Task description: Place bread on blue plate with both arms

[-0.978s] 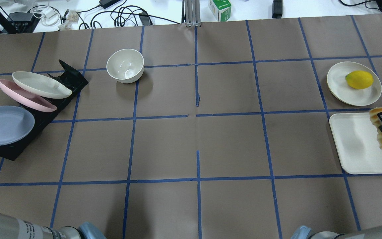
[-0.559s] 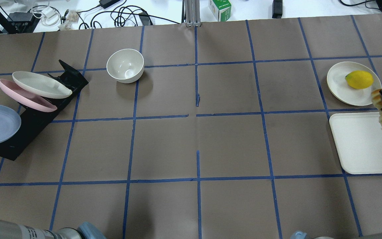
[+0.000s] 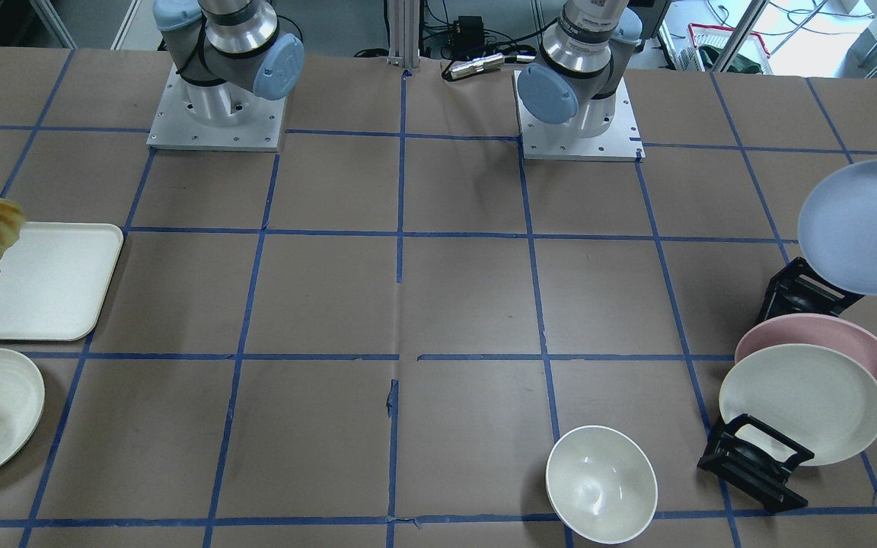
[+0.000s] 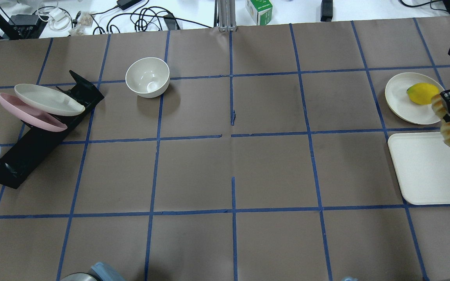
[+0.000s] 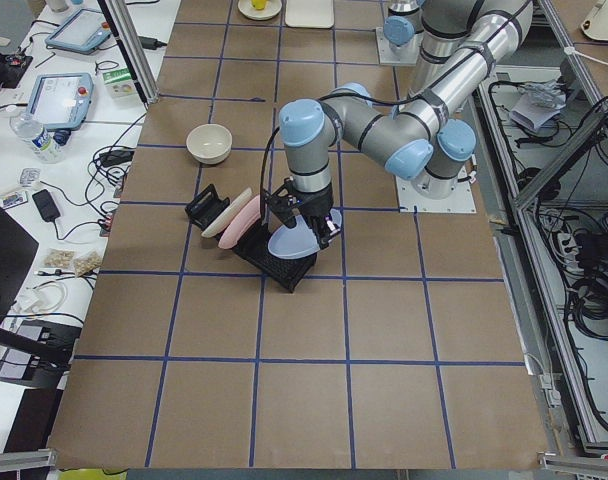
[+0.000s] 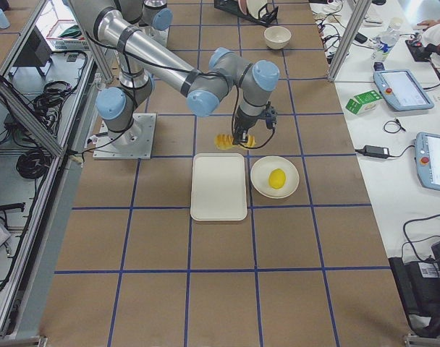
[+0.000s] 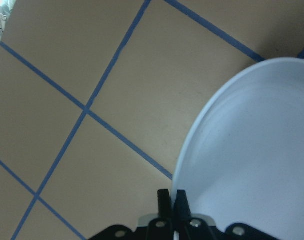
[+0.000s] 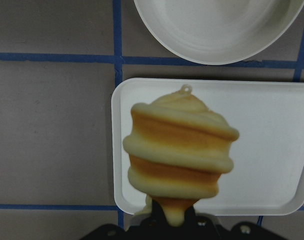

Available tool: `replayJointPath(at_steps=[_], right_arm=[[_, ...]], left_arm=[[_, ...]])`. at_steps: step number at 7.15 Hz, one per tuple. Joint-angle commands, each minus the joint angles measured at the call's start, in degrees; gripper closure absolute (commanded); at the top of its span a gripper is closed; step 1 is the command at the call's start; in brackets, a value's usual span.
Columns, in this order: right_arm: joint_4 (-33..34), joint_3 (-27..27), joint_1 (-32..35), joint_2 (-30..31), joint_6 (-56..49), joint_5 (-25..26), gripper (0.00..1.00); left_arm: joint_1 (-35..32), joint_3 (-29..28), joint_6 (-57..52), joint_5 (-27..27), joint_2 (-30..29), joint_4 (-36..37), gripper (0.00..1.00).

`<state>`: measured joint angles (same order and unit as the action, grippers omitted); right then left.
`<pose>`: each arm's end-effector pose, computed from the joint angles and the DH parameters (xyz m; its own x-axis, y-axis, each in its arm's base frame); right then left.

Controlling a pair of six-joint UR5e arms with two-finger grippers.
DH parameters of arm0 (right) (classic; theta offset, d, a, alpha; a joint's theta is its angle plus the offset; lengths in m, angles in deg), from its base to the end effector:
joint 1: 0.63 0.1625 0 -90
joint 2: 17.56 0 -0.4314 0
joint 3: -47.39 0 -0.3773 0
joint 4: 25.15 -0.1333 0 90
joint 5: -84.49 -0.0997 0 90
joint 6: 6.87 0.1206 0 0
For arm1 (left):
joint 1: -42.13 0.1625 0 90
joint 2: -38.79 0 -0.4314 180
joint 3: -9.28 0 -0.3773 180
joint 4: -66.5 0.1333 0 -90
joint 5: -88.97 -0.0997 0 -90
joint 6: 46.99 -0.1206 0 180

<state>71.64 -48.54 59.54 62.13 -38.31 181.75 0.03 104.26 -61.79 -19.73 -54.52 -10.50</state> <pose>-0.1553 -0.5082 0.3470 -0.9990 -0.0407 0.0207 -0.0356 0.9781 0.2051 0.3127 -0.4101 0.4331 -0.7840 -0.5259 -0.3299 -0.5577 0.8300 0.0022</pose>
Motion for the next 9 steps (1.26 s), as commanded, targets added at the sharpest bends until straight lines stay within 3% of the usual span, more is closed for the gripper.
replayJointPath(at_steps=[1, 3, 4, 5, 6, 7, 8, 9], right_arm=[[-0.46, 0.48, 0.39, 0.20, 0.41, -0.06, 1.00], [-2.29, 0.91, 4.15, 1.86, 6.01, -0.06, 1.00], [-2.48, 0.92, 5.48, 2.57, 8.74, -0.15, 1.00], [-2.66, 1.61, 5.58, 2.66, 8.85, -0.67, 1.00], [-4.31, 2.93, 5.76, 2.57, 9.90, -1.55, 1.00], [-5.02, 3.37, 7.85, 2.49, 12.43, -3.90, 1.00], [-4.94, 3.90, 9.95, 2.48, 13.59, -4.28, 1.00], [-4.94, 4.08, 9.98, 2.22, 13.60, -4.28, 1.00]], left_arm=[[-4.71, -0.67, -0.59, 8.34, 5.05, -7.61, 1.00], [-15.94, 0.20, 0.90, 14.18, 6.30, -8.16, 1.00], [-21.65, 0.55, 4.30, 20.22, 5.25, -8.07, 1.00], [-29.28, 0.30, 10.60, 25.41, 4.81, -7.55, 1.00], [-37.54, 0.38, 16.58, 26.86, 4.19, -6.07, 1.00], [-43.01, 1.42, 20.12, 31.14, 0.10, 1.95, 1.00], [-44.63, 2.74, 18.85, 39.01, -5.42, 4.90, 1.00], [-50.39, 3.62, 18.75, 38.22, -9.74, 9.37, 1.00]])
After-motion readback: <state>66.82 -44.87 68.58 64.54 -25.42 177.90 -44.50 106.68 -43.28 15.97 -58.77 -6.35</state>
